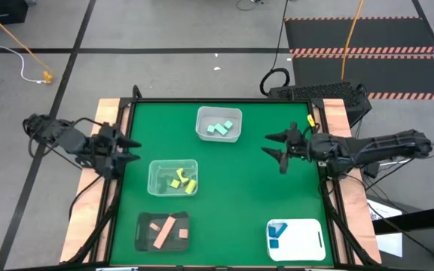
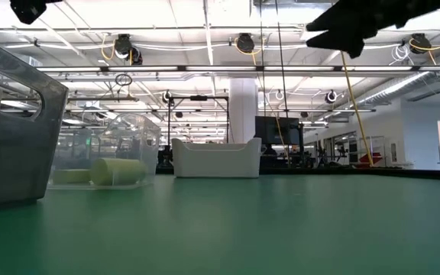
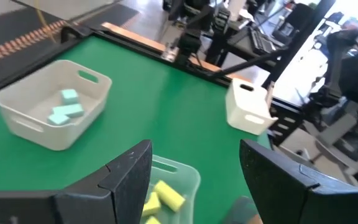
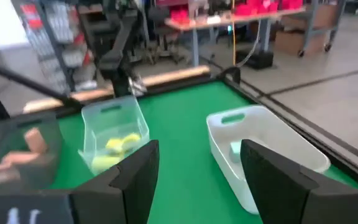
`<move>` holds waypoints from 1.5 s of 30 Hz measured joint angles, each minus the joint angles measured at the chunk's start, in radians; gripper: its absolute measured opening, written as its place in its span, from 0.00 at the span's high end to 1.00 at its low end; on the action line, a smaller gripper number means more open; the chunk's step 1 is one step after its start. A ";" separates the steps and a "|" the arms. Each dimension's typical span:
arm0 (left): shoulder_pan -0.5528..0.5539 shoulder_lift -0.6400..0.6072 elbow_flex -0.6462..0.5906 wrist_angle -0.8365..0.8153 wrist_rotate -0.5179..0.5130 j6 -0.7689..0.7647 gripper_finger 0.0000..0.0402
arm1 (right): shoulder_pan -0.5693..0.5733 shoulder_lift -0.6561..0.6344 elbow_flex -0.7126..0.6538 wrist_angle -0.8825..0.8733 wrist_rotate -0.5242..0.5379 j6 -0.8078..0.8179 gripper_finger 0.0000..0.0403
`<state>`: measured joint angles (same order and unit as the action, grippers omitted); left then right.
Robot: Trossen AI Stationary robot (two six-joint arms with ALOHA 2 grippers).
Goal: Sort & place blocks by color
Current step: Return to Home Position
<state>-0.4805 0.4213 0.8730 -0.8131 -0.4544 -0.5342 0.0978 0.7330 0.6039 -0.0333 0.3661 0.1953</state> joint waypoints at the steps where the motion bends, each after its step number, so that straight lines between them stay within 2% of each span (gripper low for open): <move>1: 0.006 -0.008 0.000 -0.007 -0.002 0.008 0.39 | -0.011 0.000 -0.031 0.063 0.000 -0.001 0.46; 9: 0.038 -0.015 -0.012 0.004 -0.008 0.063 0.39 | -0.073 0.000 -0.255 0.423 -0.004 0.065 0.46; 17: 0.060 -0.017 -0.111 0.020 -0.018 0.024 0.39 | -0.078 0.000 -0.411 0.725 -0.003 0.081 0.46; 33: 0.118 -0.018 -0.476 0.448 -0.020 0.035 0.39 | -0.078 0.000 -0.522 0.741 0.003 0.235 0.46; 39: 0.150 -0.018 -0.581 0.571 -0.020 0.033 0.39 | -0.078 0.000 -0.572 0.741 0.004 0.350 0.46; 45: 0.174 -0.018 -0.685 0.686 -0.020 0.023 0.39 | -0.078 0.000 -0.585 0.739 0.004 0.368 0.46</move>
<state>-0.3068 0.4038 0.1884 -0.1270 -0.4744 -0.5109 0.0200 0.7334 0.0185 0.7059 0.3706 0.5629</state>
